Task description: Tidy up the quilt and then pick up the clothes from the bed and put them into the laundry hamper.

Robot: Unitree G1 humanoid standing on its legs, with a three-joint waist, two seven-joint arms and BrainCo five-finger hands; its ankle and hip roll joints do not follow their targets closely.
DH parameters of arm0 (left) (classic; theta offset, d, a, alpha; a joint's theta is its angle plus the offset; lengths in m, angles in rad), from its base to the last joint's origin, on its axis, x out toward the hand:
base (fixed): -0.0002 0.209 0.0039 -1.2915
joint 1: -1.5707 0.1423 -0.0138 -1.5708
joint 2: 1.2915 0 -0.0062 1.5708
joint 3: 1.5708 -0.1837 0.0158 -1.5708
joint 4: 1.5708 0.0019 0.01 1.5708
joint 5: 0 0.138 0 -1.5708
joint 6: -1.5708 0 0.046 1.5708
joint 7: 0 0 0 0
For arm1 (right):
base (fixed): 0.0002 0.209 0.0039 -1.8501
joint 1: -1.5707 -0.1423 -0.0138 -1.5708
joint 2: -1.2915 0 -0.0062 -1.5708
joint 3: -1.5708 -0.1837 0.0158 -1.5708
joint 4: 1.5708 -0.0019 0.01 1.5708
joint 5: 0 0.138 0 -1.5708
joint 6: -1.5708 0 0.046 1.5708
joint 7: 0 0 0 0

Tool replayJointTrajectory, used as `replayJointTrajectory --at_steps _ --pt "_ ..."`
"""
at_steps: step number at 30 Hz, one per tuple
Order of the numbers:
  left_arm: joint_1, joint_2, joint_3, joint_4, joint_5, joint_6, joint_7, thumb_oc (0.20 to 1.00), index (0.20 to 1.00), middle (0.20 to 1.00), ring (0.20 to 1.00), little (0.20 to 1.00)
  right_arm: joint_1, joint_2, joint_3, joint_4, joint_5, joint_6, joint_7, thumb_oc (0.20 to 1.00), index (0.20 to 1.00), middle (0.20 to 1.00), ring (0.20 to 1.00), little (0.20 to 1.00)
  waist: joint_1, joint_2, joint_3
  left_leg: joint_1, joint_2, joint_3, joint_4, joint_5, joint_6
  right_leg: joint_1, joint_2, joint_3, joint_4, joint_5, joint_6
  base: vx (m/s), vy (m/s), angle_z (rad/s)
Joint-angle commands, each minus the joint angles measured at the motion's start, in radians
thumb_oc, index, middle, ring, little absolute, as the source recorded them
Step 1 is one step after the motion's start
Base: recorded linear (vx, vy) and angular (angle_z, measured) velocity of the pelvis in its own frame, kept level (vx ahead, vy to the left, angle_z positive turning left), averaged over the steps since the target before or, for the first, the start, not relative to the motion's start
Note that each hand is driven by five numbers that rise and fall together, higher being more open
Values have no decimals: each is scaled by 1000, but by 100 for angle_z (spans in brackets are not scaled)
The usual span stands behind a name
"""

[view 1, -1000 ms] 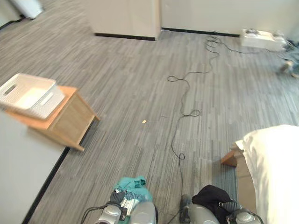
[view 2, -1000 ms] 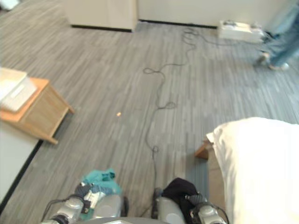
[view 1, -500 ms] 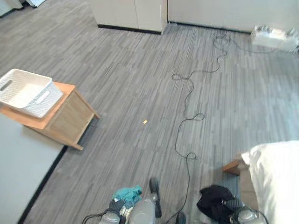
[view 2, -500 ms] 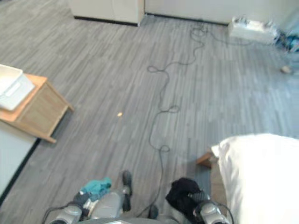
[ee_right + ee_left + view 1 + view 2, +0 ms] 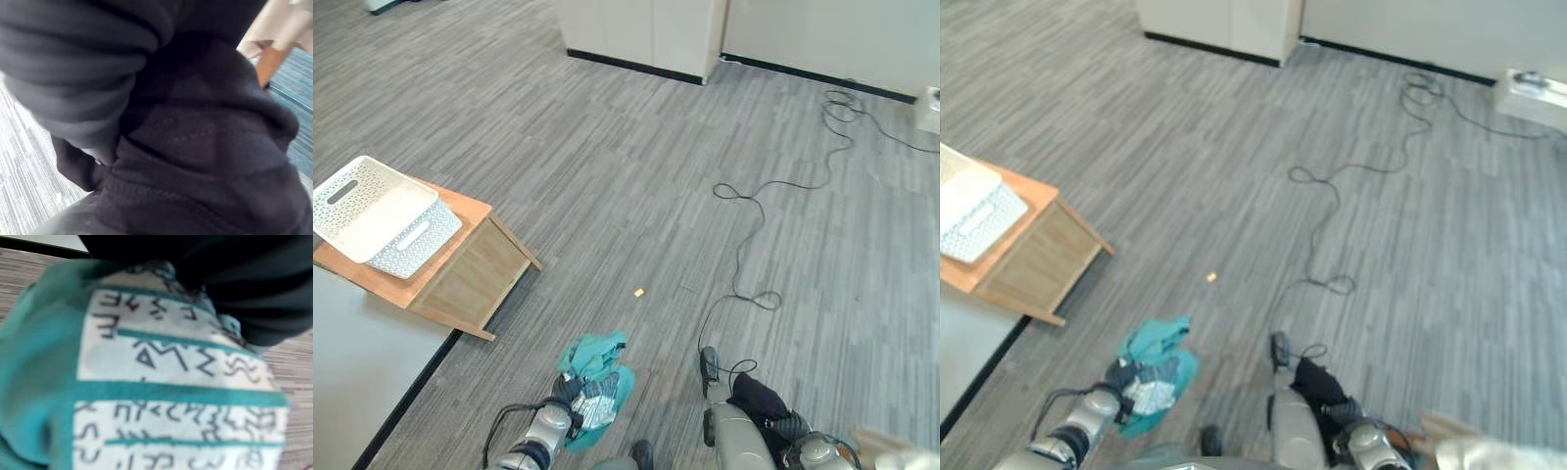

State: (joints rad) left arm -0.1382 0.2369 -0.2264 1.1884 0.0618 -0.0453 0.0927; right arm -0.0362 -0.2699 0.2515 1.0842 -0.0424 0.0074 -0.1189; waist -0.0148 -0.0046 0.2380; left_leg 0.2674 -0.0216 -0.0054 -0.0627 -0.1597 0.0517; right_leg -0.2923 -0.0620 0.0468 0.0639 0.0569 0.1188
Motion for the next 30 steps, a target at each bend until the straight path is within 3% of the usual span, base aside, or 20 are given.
replayJointTrajectory --at_steps 1,2,3,4,6,7,8,11,13,14,15,16,18,20,22,23,26,27,28,30 --pt "-31 13 2 0 -21 -11 25 200 200 200 200 200 -21 -75 -8 4 -13 -13 9 200 200 200 200 200 18 -33 43 -244 65 66 590 178 -117 181 -9 -26 -3 -5 -16 410 -296 99" --pt "-31 13 2 0 -21 -11 25 200 200 200 200 200 -21 -75 -8 4 -13 -13 9 200 200 200 200 200 16 -35 40 -251 63 63 591 180 -117 177 -11 -28 -4 -4 -16 375 -341 124" --pt "-31 13 5 -7 -29 -6 30 200 200 200 200 200 -26 -90 -12 -8 -5 -13 2 200 200 200 200 200 31 -48 63 -334 85 80 740 220 -109 213 -20 -72 -7 -26 -45 238 -237 124" --pt "-33 20 2 -13 -34 -4 38 200 200 200 200 200 -34 -101 -12 -14 1 -12 -5 200 200 200 200 200 51 -65 80 -423 102 117 837 209 -104 255 -29 -101 -18 -50 -64 389 -292 96" --pt "-37 24 1 -17 -36 -7 38 200 200 200 200 200 -44 -106 -12 -16 4 -9 -4 200 200 200 200 200 82 -76 89 -522 108 196 827 185 -105 333 -46 -133 -52 -82 -59 556 -104 64" --pt "-22 23 11 -14 -32 -11 35 200 200 200 200 200 -42 -106 -15 -23 10 -12 -1 200 200 200 200 200 102 -70 68 -545 99 274 637 162 -96 417 -49 -159 -88 -119 -41 540 32 40" --pt "-22 23 11 -14 -32 -11 35 200 200 200 200 200 -42 -106 -15 -23 10 -12 -1 200 200 200 200 200 102 -73 67 -544 95 276 630 167 -95 415 -52 -159 -89 -118 -41 621 114 35" --pt "20 18 41 -2 -33 -8 25 200 200 200 200 200 -27 -105 -32 -29 11 -13 -1 200 200 200 200 200 113 -54 24 -499 107 441 300 171 -108 502 -55 -212 -90 -196 -10 537 171 56" --pt "54 14 76 28 -26 12 17 200 200 200 200 200 -33 -95 -43 -26 8 -12 -3 200 200 200 200 200 115 -57 -22 -450 162 647 141 211 -105 566 -39 -290 -61 -232 19 687 178 33" --pt "55 14 77 28 -26 12 17 200 200 200 200 200 -32 -95 -42 -26 8 -12 -3 200 200 200 200 200 114 -57 -22 -446 158 647 133 213 -103 566 -41 -290 -59 -233 21 717 219 66" --pt "73 13 85 45 -22 18 13 200 200 200 200 200 -25 -78 -38 -23 4 -17 0 200 200 200 200 200 131 -78 -46 -428 97 609 134 186 -48 549 -54 -290 69 -181 48 373 156 86" --pt "74 14 85 44 -22 18 13 200 200 200 200 200 -24 -77 -38 -22 4 -18 0 200 200 200 200 200 129 -80 -50 -431 93 608 133 183 -45 544 -58 -292 77 -185 51 544 232 81" --pt "77 17 90 63 -21 22 10 200 200 200 200 200 -25 -58 -43 -12 11 -21 1 200 200 200 200 200 137 -105 -38 -401 35 564 131 130 6 476 -78 -273 337 -33 128 444 208 79" --pt "73 21 98 66 -24 27 15 200 200 200 200 200 -24 -44 -43 -28 17 -24 0 200 200 200 200 200 122 -91 -11 -328 21 506 116 100 31 366 -69 -204 563 42 126 516 145 102" --pt "61 31 93 64 -22 28 25 200 200 200 200 200 -28 -42 -46 -43 20 -29 -4 200 200 200 200 200 103 -64 16 -242 28 447 58 99 35 239 -68 -187 709 12 114 478 45 174" --pt "52 36 86 56 -19 25 29 200 200 200 200 200 -25 -45 -46 -54 21 -31 -6 200 200 200 200 200 98 -43 27 -214 51 419 35 119 27 179 -52 -193 684 0 78 438 -31 175" --pt "33 37 60 40 -22 12 33 200 200 200 200 200 -14 -53 -48 -68 41 -38 -10 200 200 200 200 200 59 -32 42 -149 46 318 1 113 -1 107 -34 -156 492 -56 41 526 -116 126" --pt "24 38 48 30 -21 9 33 200 200 200 200 200 -7 -55 -54 -68 49 -36 -12 200 200 200 200 200 48 -42 40 -130 38 287 -6 100 -14 118 -45 -131 346 -67 41 877 -333 174" --pt "3 38 36 26 -24 -2 36 200 200 200 200 200 2 -57 -65 -62 72 -40 -18 200 200 200 200 200 22 -51 39 -87 35 215 -18 65 -45 123 -57 -67 63 -39 56 639 -280 161" --pt "-3 36 33 29 -18 -5 36 200 200 200 200 200 9 -53 -68 -60 73 -37 -12 200 200 200 200 200 5 -49 40 -55 43 180 -20 43 -58 101 -64 -12 -15 -5 73 658 -297 142"
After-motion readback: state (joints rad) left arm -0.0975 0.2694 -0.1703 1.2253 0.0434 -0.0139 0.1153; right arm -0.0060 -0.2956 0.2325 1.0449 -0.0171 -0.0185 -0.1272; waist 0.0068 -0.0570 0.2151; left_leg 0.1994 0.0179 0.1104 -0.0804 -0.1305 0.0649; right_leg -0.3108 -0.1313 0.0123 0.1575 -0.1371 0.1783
